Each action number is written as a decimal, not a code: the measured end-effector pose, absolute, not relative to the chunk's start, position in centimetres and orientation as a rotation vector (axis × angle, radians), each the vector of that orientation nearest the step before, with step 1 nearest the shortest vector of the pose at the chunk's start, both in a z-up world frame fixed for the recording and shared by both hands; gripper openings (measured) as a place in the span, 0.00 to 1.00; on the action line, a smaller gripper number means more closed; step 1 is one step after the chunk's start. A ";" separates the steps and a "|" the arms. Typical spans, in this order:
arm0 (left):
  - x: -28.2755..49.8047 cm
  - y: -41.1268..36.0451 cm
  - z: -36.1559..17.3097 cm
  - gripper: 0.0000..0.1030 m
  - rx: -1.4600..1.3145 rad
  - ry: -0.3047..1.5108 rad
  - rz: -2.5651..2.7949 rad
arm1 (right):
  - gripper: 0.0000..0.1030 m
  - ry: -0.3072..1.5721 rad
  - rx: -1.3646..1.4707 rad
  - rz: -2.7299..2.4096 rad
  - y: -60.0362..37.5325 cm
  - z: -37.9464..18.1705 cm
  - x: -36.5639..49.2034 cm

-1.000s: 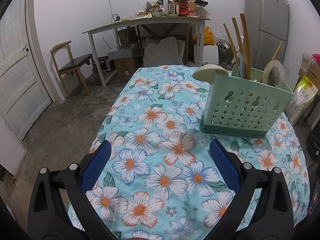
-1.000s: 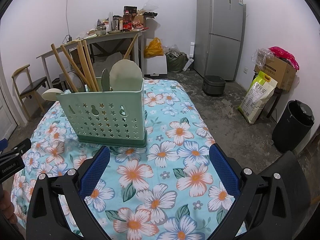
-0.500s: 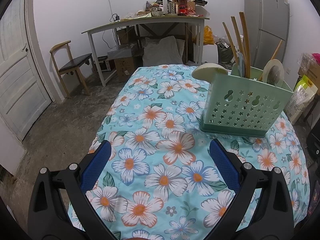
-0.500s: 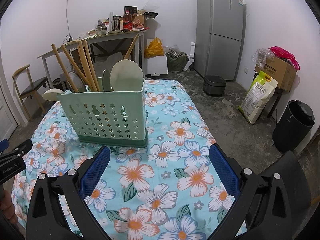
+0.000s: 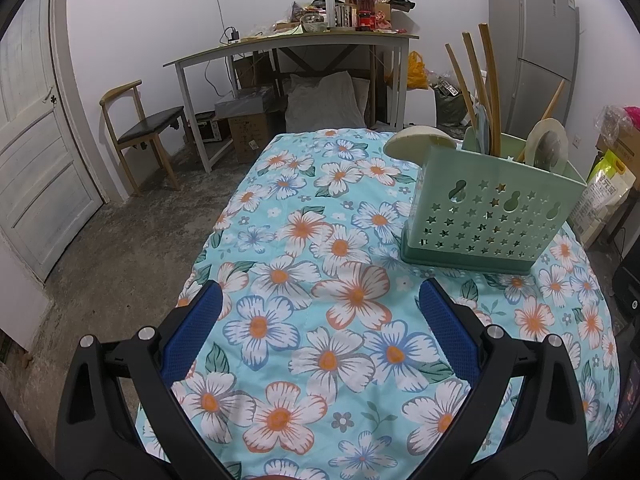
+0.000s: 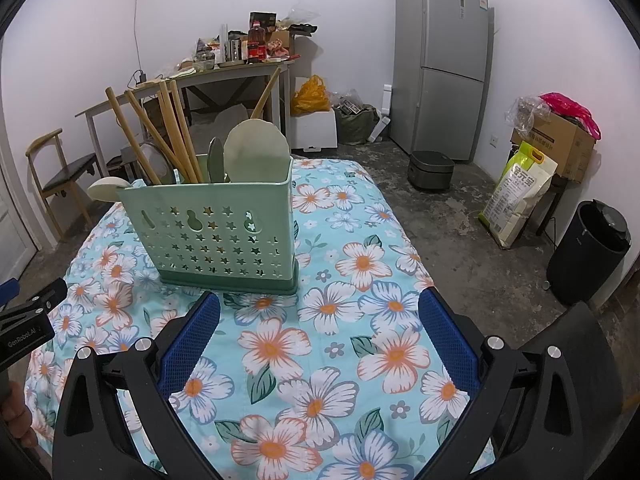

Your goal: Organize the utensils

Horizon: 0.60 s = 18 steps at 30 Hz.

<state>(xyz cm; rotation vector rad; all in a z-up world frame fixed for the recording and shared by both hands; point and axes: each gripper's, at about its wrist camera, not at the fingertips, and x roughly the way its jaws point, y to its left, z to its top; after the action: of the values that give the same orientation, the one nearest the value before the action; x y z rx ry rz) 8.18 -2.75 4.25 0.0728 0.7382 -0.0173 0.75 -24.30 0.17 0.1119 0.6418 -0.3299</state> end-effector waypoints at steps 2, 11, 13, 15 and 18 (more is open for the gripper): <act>8.2 -2.8 4.3 0.92 0.073 0.738 -0.016 | 0.94 0.642 0.112 -0.330 -24.3 0.2 0.7; 8.2 -2.8 4.3 0.92 0.072 0.739 -0.016 | 0.94 0.643 0.113 -0.328 -24.4 0.1 0.8; 8.2 -2.8 4.3 0.92 0.073 0.739 -0.016 | 0.94 0.643 0.114 -0.328 -24.3 0.1 0.8; 8.2 -2.7 4.2 0.92 0.071 0.738 -0.016 | 0.94 0.643 0.114 -0.327 -24.3 0.1 0.8; 8.2 -2.8 4.3 0.92 0.072 0.737 -0.016 | 0.94 0.641 0.113 -0.326 -24.3 0.1 0.8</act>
<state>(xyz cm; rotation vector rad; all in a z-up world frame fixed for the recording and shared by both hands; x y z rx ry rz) 8.22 -2.79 4.26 0.0721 0.7369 -0.0155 0.85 -24.27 0.07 0.1133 0.6410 -0.3263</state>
